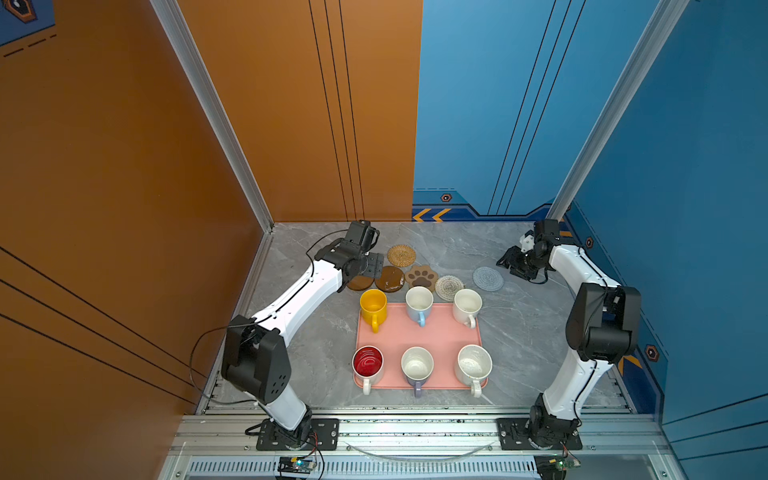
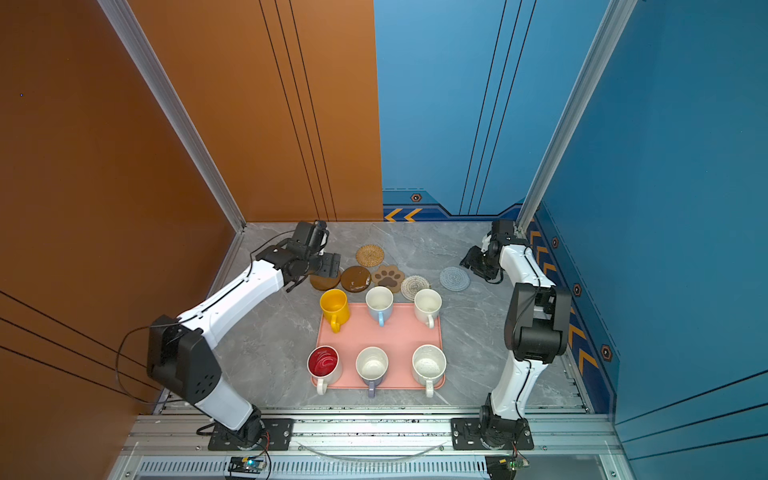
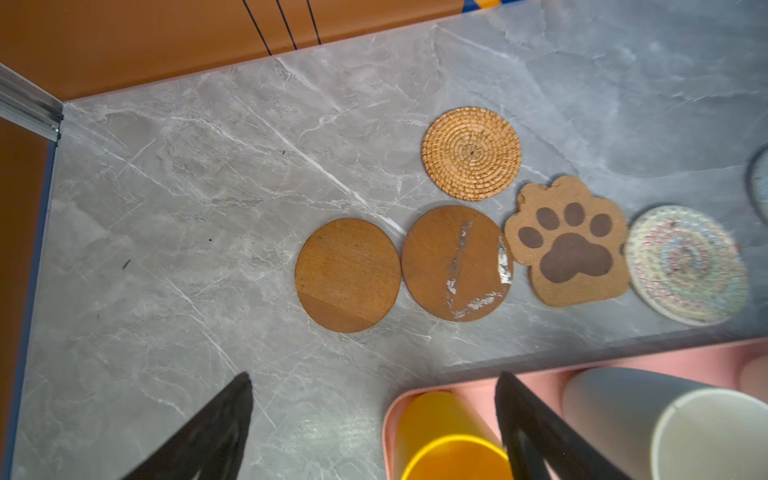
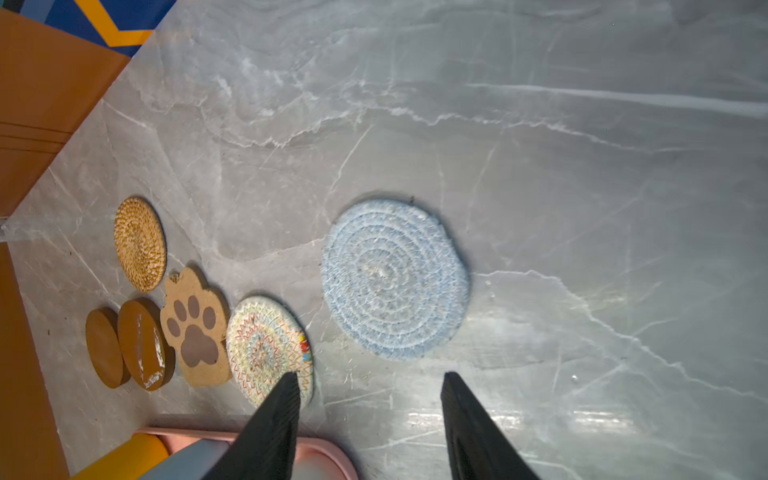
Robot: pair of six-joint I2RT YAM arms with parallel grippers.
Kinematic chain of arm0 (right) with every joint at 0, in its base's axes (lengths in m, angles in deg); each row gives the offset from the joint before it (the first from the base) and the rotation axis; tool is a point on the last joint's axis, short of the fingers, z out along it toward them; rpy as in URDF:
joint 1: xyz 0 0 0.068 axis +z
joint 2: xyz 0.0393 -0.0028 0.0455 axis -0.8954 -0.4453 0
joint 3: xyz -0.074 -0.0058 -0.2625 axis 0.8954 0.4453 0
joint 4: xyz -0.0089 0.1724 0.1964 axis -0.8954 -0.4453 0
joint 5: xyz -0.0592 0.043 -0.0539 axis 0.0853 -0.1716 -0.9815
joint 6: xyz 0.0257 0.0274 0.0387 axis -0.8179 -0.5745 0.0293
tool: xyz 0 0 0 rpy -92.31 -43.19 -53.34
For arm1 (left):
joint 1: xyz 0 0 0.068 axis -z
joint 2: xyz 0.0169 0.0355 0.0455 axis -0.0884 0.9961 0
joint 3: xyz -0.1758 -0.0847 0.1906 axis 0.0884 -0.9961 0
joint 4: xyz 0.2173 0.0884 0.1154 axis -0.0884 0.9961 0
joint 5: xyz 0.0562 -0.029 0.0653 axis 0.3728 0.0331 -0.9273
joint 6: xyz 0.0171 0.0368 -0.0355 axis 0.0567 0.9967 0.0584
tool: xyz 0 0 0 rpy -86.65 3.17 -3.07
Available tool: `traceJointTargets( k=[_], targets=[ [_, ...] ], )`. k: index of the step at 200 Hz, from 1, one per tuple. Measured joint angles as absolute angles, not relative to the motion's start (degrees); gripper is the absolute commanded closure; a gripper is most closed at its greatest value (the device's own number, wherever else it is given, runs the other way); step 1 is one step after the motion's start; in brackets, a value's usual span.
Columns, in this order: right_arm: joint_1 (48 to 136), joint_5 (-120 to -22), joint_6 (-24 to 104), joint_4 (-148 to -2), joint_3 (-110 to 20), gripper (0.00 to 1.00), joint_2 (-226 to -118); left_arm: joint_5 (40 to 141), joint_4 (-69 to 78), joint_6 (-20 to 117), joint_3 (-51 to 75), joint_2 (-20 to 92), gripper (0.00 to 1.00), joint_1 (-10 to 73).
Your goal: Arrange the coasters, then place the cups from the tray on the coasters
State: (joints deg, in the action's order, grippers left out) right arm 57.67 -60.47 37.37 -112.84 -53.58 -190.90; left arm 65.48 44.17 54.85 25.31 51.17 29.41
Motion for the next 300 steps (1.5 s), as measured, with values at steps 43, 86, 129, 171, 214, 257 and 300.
traceJointTargets(
  k=[43,86,129,171,214,257,300],
  targets=[
    [61.4,-61.9,36.9,-112.1,-49.7,0.41,-185.9,63.4,50.6,56.2,36.1,65.7,0.10,27.3],
    [61.8,-61.9,35.2,-109.1,-43.7,0.38,-180.4,63.7,53.7,56.3,43.5,74.8,0.11,25.3],
    [61.9,-62.0,33.9,-107.8,-40.3,0.36,-178.8,64.4,54.6,56.2,47.5,79.5,0.11,25.1],
    [62.1,-62.0,33.4,-107.5,-39.3,0.35,-178.8,64.5,54.7,56.0,47.8,82.8,0.12,25.1],
    [62.1,-62.0,33.2,-107.2,-39.2,0.35,-178.8,65.2,54.7,54.8,49.2,84.5,0.12,25.0],
    [62.1,-62.0,32.6,-107.2,-38.8,0.35,-178.7,65.5,54.5,53.9,50.1,85.9,0.13,24.7],
    [62.1,-62.0,32.2,-107.0,-38.6,0.35,-178.4,66.3,54.4,52.3,49.7,86.7,0.18,23.4]
  ],
)
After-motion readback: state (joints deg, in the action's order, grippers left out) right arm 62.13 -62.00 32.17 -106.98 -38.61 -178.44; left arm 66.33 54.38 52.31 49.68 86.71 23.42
